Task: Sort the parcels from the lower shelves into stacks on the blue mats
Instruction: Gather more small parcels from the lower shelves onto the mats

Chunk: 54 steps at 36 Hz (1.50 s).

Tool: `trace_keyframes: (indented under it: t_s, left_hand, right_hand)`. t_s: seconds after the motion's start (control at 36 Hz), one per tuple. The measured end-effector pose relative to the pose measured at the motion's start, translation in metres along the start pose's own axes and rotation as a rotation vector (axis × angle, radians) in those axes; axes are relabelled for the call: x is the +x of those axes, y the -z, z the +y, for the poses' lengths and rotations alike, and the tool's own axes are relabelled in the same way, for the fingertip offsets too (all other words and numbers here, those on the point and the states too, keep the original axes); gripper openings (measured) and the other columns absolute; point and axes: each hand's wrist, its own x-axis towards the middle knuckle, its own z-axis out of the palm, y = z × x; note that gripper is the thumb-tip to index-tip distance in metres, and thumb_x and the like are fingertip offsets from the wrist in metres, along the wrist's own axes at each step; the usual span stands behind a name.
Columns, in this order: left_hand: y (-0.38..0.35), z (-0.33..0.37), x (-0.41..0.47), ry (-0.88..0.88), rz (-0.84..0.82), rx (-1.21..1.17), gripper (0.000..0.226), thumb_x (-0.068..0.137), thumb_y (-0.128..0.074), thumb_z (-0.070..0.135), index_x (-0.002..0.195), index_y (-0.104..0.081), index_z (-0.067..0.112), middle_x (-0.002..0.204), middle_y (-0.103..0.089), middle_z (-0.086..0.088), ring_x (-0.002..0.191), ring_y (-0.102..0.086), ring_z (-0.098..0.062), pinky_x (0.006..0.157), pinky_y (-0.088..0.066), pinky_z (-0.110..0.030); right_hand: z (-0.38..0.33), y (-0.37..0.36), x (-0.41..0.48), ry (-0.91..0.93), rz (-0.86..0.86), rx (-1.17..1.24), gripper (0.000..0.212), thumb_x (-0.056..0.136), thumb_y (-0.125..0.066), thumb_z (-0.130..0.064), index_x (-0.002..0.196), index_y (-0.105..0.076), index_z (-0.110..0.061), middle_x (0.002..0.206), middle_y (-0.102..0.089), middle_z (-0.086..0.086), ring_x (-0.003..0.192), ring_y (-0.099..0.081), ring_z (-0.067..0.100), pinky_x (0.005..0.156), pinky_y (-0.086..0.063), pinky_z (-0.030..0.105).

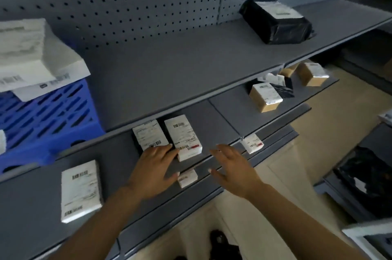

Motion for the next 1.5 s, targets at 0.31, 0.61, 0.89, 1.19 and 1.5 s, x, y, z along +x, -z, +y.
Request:
trace_keyframes:
  t_s: [0.31, 0.61, 0.89, 1.19, 1.5]
  left_hand:
    - [-0.017, 0.021, -0.014, 0.416, 0.016, 0.021, 0.066, 0.077, -0.045, 0.057, 0.124, -0.061, 0.014, 0.122, -0.064, -0.012, 0.103, -0.065, -0.031, 0.092, -0.049, -0.052]
    - [-0.038, 0.052, -0.032, 0.736, 0.061, 0.045, 0.069, 0.078, -0.041, 0.062, 0.135, -0.049, 0.023, 0.129, -0.059, -0.003, 0.116, -0.058, -0.024, 0.102, -0.04, -0.047]
    - [-0.061, 0.07, -0.044, 0.861, 0.029, 0.087, 0.064, 0.079, -0.04, 0.061, 0.129, -0.051, 0.023, 0.124, -0.064, -0.004, 0.111, -0.063, -0.023, 0.098, -0.04, -0.046]
    - [-0.06, 0.061, -0.055, 0.84, 0.002, 0.081, 0.06, 0.08, -0.038, 0.062, 0.127, -0.052, 0.027, 0.124, -0.064, -0.002, 0.11, -0.064, -0.023, 0.093, -0.046, -0.045]
    - [-0.045, 0.046, -0.075, 0.773, -0.062, -0.017, 0.066, 0.083, -0.033, 0.063, 0.134, -0.047, 0.025, 0.135, -0.056, -0.006, 0.121, -0.055, -0.028, 0.104, -0.03, -0.045]
  right_hand:
    - [0.044, -0.03, 0.095, 0.172, -0.274, -0.049, 0.073, 0.093, -0.047, -0.053, 0.152, -0.014, -0.027, 0.159, -0.014, 0.006, 0.143, -0.016, 0.027, 0.115, -0.019, 0.043]
    - [0.038, -0.093, 0.169, 0.266, -0.357, -0.124, 0.09, 0.086, -0.047, -0.066, 0.152, 0.004, -0.032, 0.16, 0.013, 0.005, 0.145, 0.009, 0.033, 0.115, -0.015, 0.055]
    - [0.03, -0.128, 0.183, 0.265, -0.3, -0.118, 0.083, 0.089, -0.057, -0.042, 0.152, -0.003, -0.03, 0.16, 0.011, 0.007, 0.146, 0.013, 0.029, 0.11, -0.027, 0.058]
    - [0.028, -0.131, 0.188, 0.227, -0.295, -0.15, 0.096, 0.083, -0.052, -0.066, 0.15, 0.009, -0.034, 0.158, 0.021, 0.008, 0.143, 0.021, 0.035, 0.109, -0.022, 0.063]
    - [0.042, -0.112, 0.145, 0.193, -0.146, -0.187, 0.077, 0.085, -0.051, -0.052, 0.15, -0.013, -0.038, 0.159, -0.008, 0.001, 0.145, -0.003, 0.028, 0.096, -0.032, 0.052]
